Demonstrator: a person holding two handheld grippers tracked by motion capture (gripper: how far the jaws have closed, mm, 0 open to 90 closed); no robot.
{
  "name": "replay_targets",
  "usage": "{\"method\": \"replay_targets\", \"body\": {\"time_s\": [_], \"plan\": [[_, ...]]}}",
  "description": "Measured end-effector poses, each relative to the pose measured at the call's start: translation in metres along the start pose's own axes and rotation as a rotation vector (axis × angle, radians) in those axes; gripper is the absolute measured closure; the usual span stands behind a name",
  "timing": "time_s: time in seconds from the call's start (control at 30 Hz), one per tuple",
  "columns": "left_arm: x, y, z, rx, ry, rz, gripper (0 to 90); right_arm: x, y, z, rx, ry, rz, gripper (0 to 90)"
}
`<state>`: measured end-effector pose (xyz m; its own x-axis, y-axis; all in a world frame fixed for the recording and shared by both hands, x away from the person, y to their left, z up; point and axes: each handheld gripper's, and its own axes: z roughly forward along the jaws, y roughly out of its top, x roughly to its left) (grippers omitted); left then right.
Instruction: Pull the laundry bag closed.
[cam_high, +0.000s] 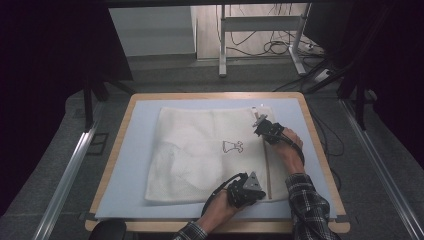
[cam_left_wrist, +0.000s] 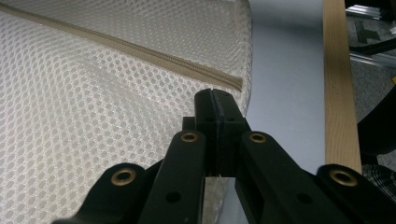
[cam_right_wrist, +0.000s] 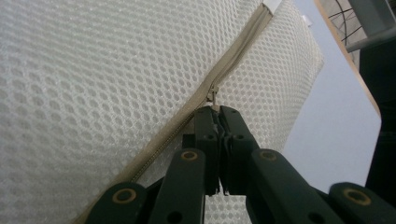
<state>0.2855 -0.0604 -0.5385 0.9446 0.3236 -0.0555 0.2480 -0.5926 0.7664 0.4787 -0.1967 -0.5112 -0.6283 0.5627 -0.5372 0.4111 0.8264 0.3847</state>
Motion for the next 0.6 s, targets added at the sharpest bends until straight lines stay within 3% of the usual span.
{"method": "replay_targets", "body": {"time_s": [0.6], "plan": [[0.000,0.000,0.000,0.001,0.001,0.001,89.7,-0.014,0.017,0.013,0.011,-0.023,0.021,86.0]]}}
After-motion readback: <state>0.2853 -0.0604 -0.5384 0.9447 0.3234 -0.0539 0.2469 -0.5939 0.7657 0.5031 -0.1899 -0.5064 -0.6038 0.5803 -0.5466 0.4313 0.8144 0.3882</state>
